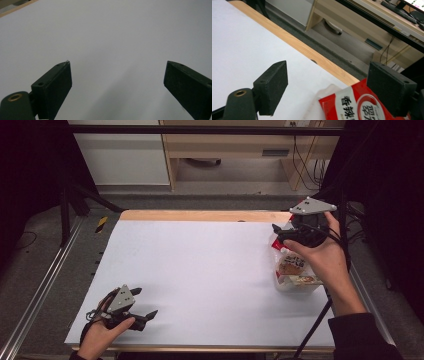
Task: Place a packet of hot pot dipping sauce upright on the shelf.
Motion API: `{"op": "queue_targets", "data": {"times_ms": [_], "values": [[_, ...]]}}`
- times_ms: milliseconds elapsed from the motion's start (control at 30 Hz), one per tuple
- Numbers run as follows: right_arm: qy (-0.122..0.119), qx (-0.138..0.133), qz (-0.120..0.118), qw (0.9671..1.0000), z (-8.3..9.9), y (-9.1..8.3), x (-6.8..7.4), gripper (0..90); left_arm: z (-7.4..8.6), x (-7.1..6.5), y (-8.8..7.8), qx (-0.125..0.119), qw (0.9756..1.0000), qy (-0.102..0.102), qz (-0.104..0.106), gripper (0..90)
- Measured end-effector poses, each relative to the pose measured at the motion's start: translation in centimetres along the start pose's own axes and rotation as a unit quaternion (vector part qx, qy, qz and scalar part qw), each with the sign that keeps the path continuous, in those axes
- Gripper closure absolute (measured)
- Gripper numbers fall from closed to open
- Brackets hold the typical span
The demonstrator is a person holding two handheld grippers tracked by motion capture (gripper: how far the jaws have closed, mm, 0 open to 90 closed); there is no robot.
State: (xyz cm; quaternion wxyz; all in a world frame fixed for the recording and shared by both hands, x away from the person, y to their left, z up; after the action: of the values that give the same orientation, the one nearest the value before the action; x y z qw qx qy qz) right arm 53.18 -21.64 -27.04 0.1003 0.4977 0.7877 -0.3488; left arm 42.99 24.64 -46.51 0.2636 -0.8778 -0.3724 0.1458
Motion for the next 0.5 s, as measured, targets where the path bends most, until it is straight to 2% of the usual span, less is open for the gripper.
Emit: {"op": "queue_targets", "data": {"times_ms": [267, 500], "values": [[-0.007, -0.014, -0.029, 0.9995, -1.0, 0.2, 2.9, 16.3, 0.0, 0.1, -0.1, -0.003, 1.0, -0.004, -0.002, 6.6], [-0.011, -0.028, -0.045, 0.9985, -1.3, 0.1, 5.0, 15.9, 0.0, 0.2, -0.1, -0.003, 1.0, -0.005, -0.003, 6.3]]}}
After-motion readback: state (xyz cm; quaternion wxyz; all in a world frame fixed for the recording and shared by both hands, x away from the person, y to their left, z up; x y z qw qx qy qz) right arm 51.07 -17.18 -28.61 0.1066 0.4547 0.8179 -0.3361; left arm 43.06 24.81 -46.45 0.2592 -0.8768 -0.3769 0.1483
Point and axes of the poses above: each handheld gripper's, and its own axes: y roughly forward along the jaws, z roughly out of its underside, x roughly to its left, the point moved 3 cm from there along y, roughly forward along the jaws, and after that the axes turned 12 degrees about -y, right-handed, at the moved point
